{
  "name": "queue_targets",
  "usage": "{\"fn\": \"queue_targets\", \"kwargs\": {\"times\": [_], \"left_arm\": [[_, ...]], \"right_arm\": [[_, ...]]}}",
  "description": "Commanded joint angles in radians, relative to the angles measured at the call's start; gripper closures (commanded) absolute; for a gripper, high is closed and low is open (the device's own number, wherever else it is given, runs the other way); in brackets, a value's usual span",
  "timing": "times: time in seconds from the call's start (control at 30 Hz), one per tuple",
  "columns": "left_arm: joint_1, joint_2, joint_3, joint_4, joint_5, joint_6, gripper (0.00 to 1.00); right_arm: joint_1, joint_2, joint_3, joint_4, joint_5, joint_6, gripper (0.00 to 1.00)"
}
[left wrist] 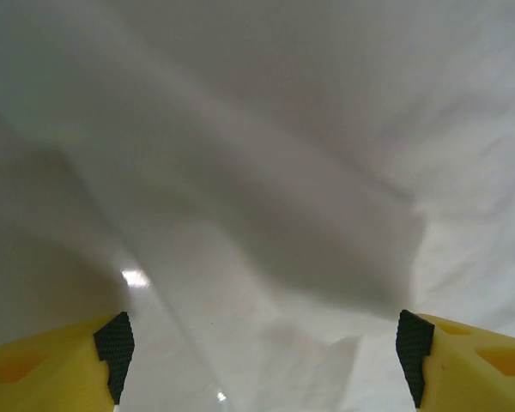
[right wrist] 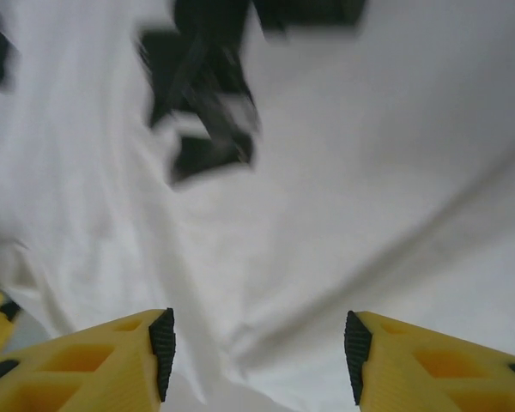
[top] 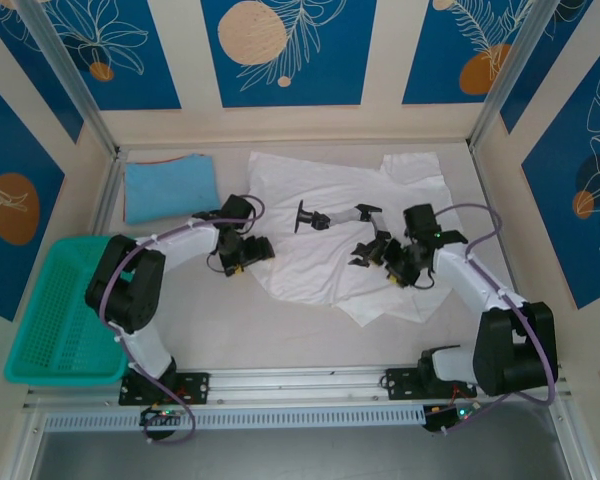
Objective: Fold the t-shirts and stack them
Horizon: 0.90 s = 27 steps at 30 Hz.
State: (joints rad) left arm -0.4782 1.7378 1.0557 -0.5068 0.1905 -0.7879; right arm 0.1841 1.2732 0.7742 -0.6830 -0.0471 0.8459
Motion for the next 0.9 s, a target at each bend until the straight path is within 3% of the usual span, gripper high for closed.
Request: {"fn": "queue_targets", "kwargs": {"times": [0.0,0.17,0.33,0.53,0.73,0.87], "left_arm": [[-0.031,-0.114,-0.043,0.038,-0.015,-0.013,0.19],[-0.068,-0.188,-0.046,-0.019,-0.157,-0.027,0.20],[-0.099,-0.136,0.034,-0.045,-0.168,-0.055,0.23],[-0.140,-0.052,0.079,-0.032,-0.206,-0.127,0.33],[-0.143,-0.003,0.113,-0.033,-0.212,-0.112,0.35],[-0.146,0.006,0.110,-0.033,-0.220,-0.111,0.34]], "right_arm": [[0.093,-0.098,-0.072,-0.116,0.041,0.038,0.46],[0.213,-0.288,-0.236,-0.085,0.061,0.130,0.47],[0.233,-0.413,-0.347,0.002,0.018,0.169,0.46],[0.242,-0.356,-0.367,0.075,-0.014,0.154,0.54],[0.278,-0.235,-0.362,0.138,-0.033,0.158,0.60],[0.322,-0.210,-0.337,0.117,0.018,0.172,0.61]]}}
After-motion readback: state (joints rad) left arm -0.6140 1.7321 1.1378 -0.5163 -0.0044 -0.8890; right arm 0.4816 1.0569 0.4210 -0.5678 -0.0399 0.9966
